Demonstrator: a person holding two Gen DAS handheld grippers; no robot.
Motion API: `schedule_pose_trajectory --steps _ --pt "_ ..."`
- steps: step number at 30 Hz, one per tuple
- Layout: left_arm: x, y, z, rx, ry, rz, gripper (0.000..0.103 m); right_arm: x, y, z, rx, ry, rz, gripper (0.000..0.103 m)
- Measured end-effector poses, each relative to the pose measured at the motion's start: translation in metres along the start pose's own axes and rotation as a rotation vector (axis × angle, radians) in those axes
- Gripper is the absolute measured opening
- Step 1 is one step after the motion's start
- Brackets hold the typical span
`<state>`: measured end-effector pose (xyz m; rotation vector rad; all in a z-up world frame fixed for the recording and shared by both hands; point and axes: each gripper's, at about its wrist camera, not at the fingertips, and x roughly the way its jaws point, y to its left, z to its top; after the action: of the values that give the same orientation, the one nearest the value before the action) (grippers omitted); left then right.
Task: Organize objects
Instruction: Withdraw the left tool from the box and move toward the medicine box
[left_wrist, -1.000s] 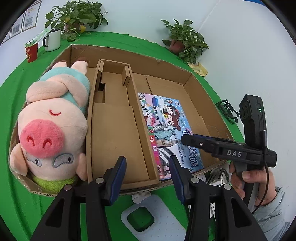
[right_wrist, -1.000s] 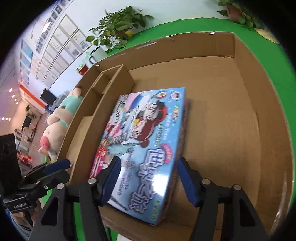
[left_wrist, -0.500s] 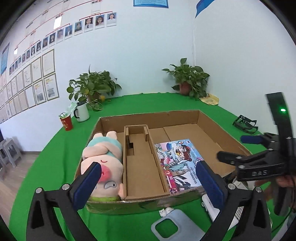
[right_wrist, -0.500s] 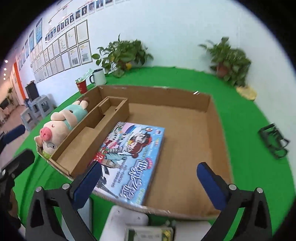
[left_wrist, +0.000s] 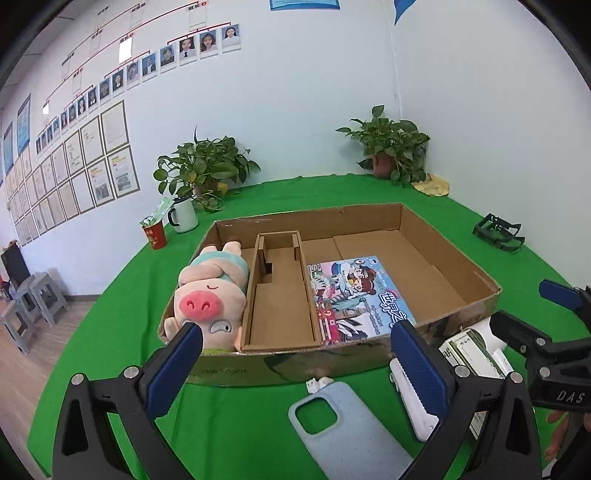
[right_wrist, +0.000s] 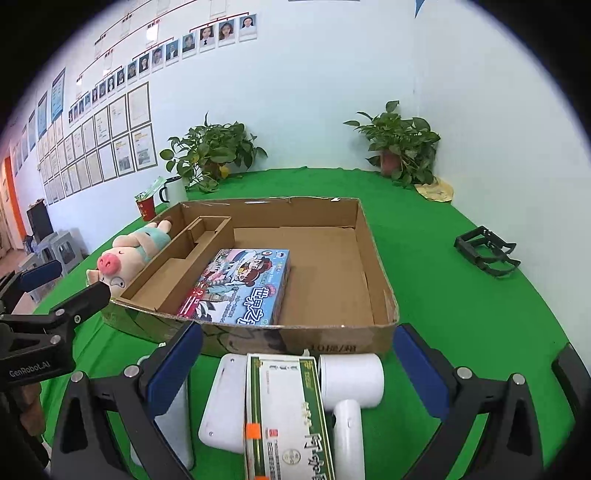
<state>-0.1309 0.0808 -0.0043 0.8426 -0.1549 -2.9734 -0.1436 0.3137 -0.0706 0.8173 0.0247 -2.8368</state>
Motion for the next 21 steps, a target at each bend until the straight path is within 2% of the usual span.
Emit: schedule_pose_trajectory --steps 5,11,16,21 --pt "-0.012 -0.008 -0.005 -0.003 0.009 0.002 0.103 -0.008 0.004 -0.011 -0.029 0.001 -0.002 0.102" --pt "-0.018 -0.010 -0.010 -0.040 0.024 -0.009 0.103 -0.015 0.006 -0.019 -0.001 0.008 0.048 0.102" --pt "-0.016 -0.007 -0.015 -0.059 0.043 0.007 0.103 -0.016 0.014 -0.023 -0.013 0.016 0.078 0.102" --pt "-0.013 0.000 -0.022 -0.090 0.061 -0.009 0.103 -0.015 0.020 -0.028 -0.041 0.024 0.075 0.102"
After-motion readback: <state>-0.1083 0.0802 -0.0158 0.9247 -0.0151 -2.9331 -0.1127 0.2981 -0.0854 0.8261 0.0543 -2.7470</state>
